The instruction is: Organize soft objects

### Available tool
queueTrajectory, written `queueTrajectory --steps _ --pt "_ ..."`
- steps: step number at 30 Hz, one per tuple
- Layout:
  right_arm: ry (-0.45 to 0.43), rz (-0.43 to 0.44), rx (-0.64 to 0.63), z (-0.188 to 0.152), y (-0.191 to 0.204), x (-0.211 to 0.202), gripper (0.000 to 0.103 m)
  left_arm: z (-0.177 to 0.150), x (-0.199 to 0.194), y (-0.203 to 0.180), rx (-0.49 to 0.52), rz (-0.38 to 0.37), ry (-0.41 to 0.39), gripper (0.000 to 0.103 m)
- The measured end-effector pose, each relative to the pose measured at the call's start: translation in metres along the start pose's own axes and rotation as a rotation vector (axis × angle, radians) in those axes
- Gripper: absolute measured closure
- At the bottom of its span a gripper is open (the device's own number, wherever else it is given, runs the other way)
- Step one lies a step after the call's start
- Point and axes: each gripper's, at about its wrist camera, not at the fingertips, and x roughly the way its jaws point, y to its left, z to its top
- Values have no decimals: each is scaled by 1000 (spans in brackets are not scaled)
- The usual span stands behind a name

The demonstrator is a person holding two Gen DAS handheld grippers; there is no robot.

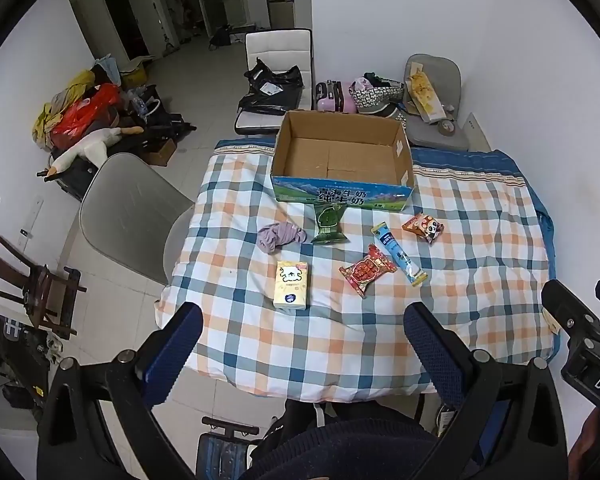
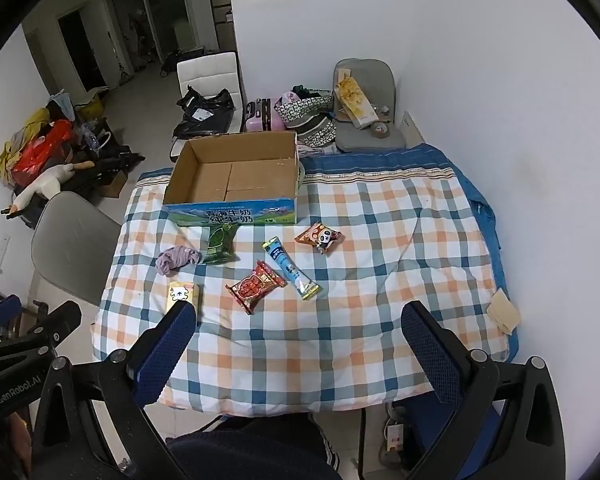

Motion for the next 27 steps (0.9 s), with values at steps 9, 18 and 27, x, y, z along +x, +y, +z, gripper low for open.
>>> queueTrajectory --steps 9,18,27 --pt "-1 2 5 0 -1 0 0 4 -4 -3 9 5 -2 0" --pt "-2 -1 5 2 -6 -2 0 13 -6 -6 15 2 -15 0" --pt "-3 -3 3 1 -3 1 0 13 -1 -3 15 -1 -23 0"
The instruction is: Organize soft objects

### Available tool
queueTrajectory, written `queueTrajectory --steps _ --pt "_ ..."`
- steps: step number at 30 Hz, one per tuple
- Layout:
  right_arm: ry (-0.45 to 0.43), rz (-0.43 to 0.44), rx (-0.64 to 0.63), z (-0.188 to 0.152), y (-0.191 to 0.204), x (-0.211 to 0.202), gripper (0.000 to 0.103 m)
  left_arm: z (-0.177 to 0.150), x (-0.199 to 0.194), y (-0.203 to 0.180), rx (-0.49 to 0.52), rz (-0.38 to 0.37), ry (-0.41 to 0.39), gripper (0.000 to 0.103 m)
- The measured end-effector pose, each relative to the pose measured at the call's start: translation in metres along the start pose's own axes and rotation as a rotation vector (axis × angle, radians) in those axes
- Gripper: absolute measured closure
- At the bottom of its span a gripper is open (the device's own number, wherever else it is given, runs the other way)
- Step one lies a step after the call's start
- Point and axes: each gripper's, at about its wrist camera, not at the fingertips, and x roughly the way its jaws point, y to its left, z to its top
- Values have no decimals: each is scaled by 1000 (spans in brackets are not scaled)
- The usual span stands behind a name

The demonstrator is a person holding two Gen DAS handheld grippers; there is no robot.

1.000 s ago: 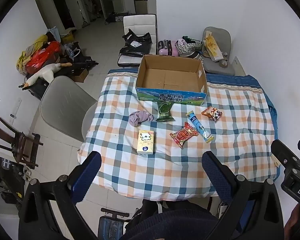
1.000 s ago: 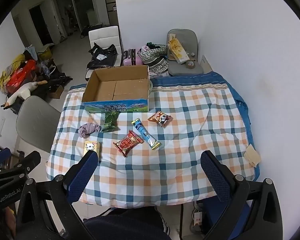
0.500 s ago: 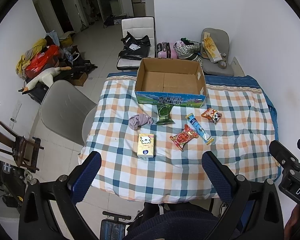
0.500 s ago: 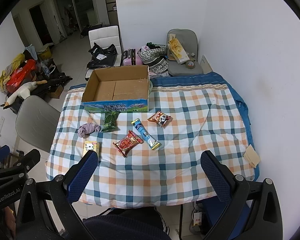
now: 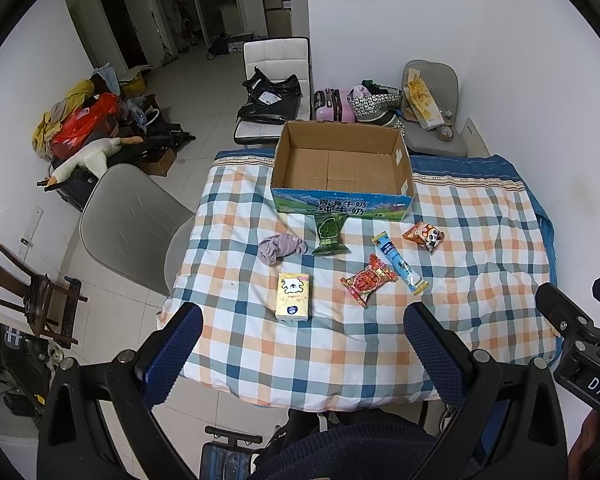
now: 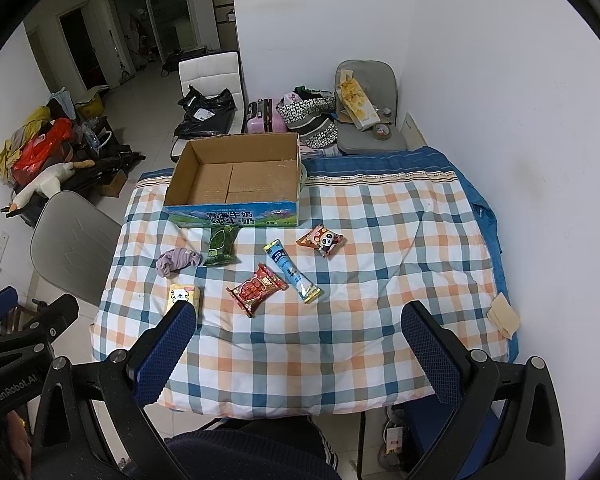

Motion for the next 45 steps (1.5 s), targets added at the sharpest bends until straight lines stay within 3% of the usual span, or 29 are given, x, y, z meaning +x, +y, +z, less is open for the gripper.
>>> queueTrajectory --steps 45 --pt "-1 6 -7 2 -1 -2 0 -4 2 1 -1 -5 -3 0"
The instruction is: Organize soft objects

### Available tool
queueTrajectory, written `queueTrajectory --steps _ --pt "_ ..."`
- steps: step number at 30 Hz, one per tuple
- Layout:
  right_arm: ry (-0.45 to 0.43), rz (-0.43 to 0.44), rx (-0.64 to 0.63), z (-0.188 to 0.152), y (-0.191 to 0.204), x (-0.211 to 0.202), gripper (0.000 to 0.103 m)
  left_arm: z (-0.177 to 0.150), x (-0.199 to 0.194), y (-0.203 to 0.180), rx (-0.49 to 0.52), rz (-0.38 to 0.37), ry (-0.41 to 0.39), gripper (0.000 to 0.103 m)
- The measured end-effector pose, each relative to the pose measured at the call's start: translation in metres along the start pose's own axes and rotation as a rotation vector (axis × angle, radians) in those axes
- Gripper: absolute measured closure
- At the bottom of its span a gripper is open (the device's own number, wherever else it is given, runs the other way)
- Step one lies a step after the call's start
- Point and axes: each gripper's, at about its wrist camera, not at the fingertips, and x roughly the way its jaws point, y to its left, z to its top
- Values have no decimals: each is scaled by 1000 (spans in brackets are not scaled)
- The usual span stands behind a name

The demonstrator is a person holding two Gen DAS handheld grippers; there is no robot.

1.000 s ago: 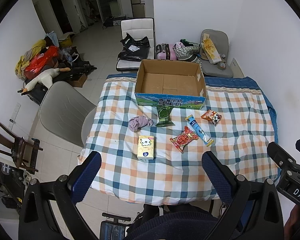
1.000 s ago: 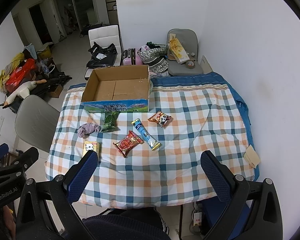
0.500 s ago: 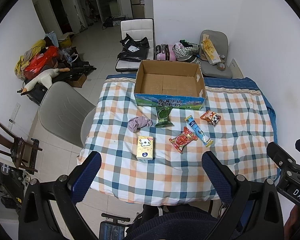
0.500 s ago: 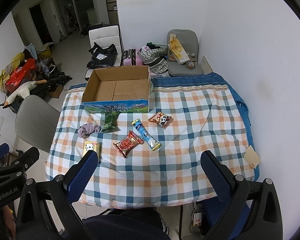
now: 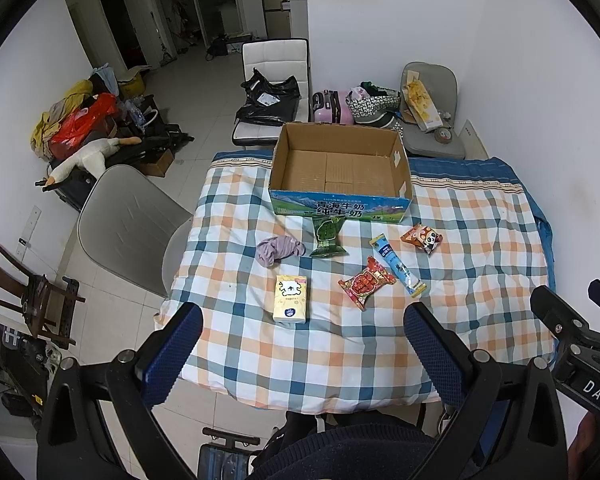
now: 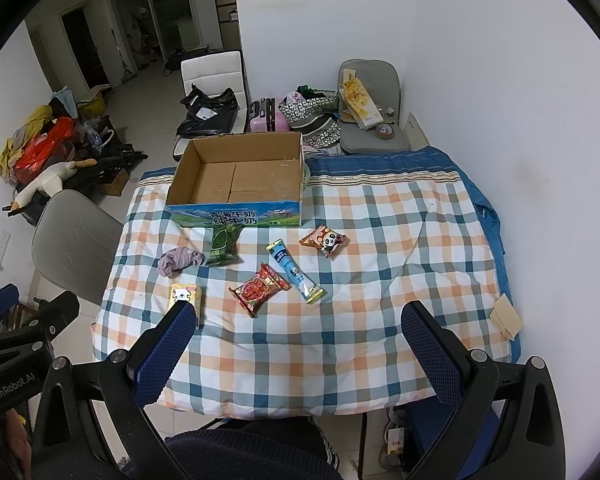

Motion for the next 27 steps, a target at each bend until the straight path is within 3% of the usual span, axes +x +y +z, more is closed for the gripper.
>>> queueTrajectory --steps 11,15,18,22,27 --pt "4 1 3 -1 2 4 0 1 2 2 -4 -5 -2 0" --pt "45 22 29 4 -2 22 0 15 24 10 -33 9 -5 0" --pt "113 60 75 9 -4 60 0 27 63 19 -57 22 36 0" --pt "238 131 137 11 2 152 0 38 133 30 -75 27 135 0" --pt "404 181 192 -5 19 267 0 30 226 38 -66 5 267 0"
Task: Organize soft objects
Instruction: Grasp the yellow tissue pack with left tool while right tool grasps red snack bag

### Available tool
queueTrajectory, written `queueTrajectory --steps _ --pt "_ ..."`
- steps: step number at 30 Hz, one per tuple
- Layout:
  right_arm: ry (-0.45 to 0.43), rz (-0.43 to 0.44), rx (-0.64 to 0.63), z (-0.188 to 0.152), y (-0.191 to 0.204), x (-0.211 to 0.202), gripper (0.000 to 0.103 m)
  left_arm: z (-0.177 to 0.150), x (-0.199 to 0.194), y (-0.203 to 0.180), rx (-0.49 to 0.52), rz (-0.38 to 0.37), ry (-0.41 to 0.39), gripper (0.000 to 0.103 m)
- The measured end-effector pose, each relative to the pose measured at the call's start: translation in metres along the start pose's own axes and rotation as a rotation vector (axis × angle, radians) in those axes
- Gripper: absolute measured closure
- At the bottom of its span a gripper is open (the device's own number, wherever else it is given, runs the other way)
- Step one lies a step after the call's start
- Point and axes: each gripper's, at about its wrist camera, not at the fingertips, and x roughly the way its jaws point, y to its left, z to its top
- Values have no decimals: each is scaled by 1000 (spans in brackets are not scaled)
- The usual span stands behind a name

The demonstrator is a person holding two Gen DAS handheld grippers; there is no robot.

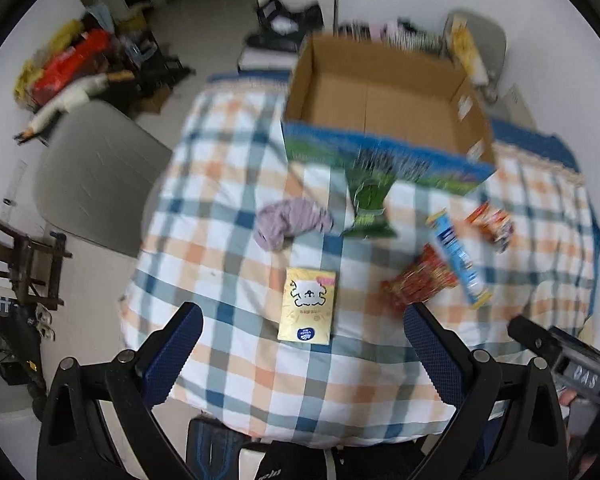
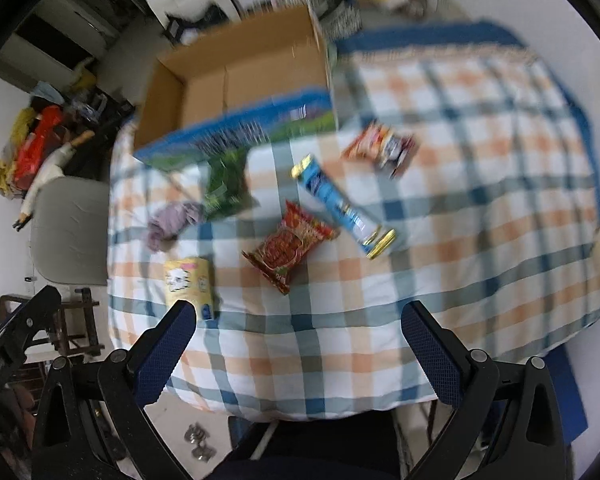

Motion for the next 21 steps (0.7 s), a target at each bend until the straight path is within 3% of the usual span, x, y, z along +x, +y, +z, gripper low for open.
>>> queueTrajectory --steps 7,13,16,18,21 --pt "167 42 136 37 1 136 0 7 122 11 -3 -18 210 0" --pt "273 71 281 52 5 216 5 1 190 17 -40 -61 335 0" --pt "324 82 328 53 9 245 19 -6 210 14 -39 -101 374 0" --pt "343 58 340 53 13 262 24 -10 220 11 -28 -107 393 0" --pt "345 12 326 51 16 272 41 -15 229 10 -20 -113 404 0"
